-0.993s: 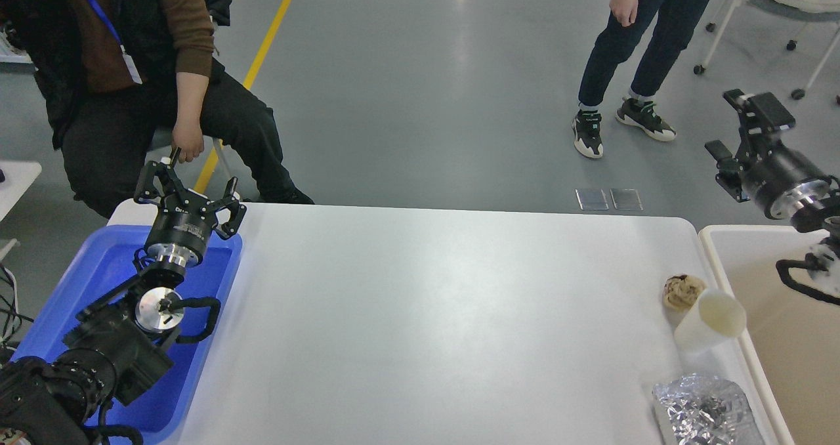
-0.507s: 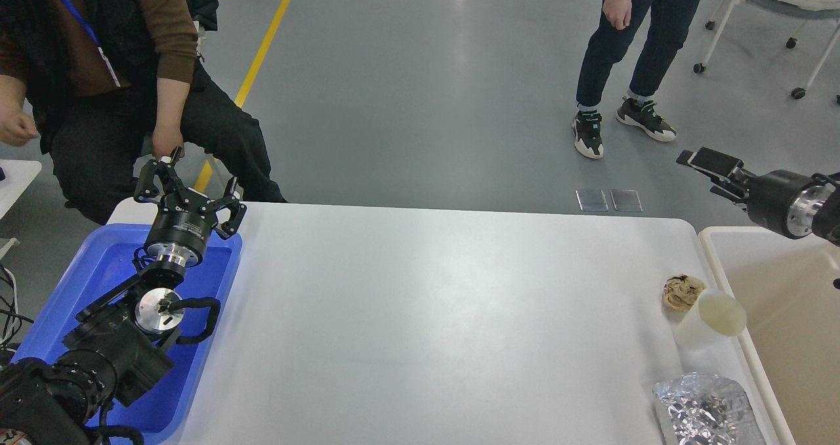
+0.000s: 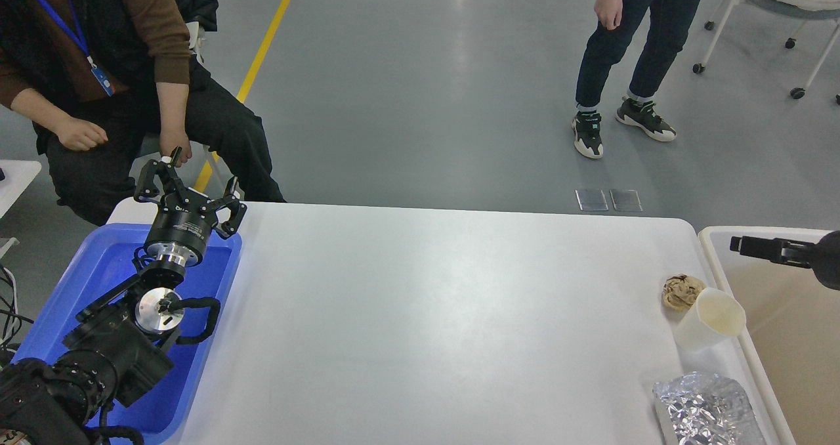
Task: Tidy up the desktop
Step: 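Bring the right gripper back in toward the white paper cup, then lower the right gripper onto the white paper cup and close it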
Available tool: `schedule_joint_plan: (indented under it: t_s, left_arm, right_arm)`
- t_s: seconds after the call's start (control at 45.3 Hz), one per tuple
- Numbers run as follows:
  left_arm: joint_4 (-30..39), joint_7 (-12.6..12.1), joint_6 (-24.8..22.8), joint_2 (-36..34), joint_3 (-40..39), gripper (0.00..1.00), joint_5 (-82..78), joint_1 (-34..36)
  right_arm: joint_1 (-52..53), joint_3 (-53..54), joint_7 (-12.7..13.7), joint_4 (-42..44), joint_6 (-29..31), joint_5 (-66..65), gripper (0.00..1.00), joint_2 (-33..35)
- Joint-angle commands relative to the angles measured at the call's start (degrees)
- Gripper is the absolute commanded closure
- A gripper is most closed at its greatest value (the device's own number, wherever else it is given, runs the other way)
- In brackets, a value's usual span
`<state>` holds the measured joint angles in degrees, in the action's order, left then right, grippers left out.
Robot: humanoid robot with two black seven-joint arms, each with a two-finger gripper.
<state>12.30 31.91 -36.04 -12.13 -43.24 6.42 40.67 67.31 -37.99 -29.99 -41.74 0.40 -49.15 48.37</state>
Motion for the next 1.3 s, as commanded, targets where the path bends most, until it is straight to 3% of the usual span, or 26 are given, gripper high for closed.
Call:
schedule_joint_plan:
  t_s: [0.0,0.949,1.279]
  left_arm:
    - [0.0,0.0,0.0,0.0,0.0,0.00,0.0,-0.1]
    - [0.0,0.0,0.0,0.0,0.0,0.00,0.0,0.0]
    - [0.0,0.0,0.0,0.0,0.0,0.00,0.0,0.0]
  right_arm:
    - [-4.0,-0.8,-0.1,-0.2,-2.7,-2.1,0.00,0.7]
    - [-11.4,-0.1,-0.1,0.7,-8.8,-1.2,0.01,-4.0]
    - [-15.3,0.2,-0.1,6.8,-10.0,-0.6,0.02,-8.4]
